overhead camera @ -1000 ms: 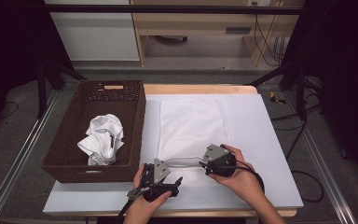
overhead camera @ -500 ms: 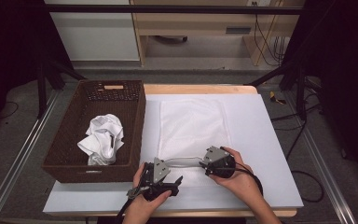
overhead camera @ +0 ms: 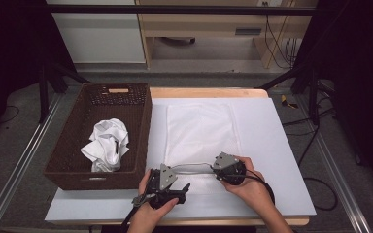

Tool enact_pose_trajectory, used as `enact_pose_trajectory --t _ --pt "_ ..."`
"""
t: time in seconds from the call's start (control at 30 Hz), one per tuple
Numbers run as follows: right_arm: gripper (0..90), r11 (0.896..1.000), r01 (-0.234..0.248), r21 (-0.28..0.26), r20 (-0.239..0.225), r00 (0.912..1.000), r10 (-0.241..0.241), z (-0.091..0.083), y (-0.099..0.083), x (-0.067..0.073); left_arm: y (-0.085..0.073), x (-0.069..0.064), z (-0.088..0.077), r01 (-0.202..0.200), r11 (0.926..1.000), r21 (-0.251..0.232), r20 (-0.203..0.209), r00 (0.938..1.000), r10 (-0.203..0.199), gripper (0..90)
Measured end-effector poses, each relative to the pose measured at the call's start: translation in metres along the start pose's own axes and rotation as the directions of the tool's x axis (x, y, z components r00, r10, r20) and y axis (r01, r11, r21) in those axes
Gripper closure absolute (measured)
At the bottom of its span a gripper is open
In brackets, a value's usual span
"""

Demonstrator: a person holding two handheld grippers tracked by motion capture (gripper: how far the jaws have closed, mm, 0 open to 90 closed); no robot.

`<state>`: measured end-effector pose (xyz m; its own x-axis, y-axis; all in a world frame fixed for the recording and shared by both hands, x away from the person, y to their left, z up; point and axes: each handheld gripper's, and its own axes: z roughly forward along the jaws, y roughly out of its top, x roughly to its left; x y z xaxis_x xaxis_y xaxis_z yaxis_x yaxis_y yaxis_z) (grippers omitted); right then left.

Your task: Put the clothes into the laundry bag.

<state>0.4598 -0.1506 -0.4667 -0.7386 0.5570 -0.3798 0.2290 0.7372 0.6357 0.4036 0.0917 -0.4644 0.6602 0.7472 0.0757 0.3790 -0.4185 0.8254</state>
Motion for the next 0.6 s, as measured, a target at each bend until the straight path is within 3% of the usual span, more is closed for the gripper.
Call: enact_pose_trajectory --t 0.17,0.43,0.6 --pt "65.4 1.000 0.000 -0.001 0.000 1.0000 0.000 0.0008 0.0001 -0.0008 -0.0001 -0.0003 0.0007 -0.002 1.0000 0.003 0.003 1.0000 0.002 14.1" --pt "83.4 1.000 -0.009 0.007 -0.016 0.9998 0.009 0.0074 0.0039 -0.0011 -0.0002 -0.0002 0.0011 -0.003 1.0000 0.004 0.005 1.0000 0.003 14.1" --pt "88.3 1.000 -0.020 0.011 -0.022 0.9996 0.020 0.0058 0.0079 0.0014 0.0000 0.0007 0.0010 -0.002 1.0000 0.003 0.002 1.0000 0.002 14.1"
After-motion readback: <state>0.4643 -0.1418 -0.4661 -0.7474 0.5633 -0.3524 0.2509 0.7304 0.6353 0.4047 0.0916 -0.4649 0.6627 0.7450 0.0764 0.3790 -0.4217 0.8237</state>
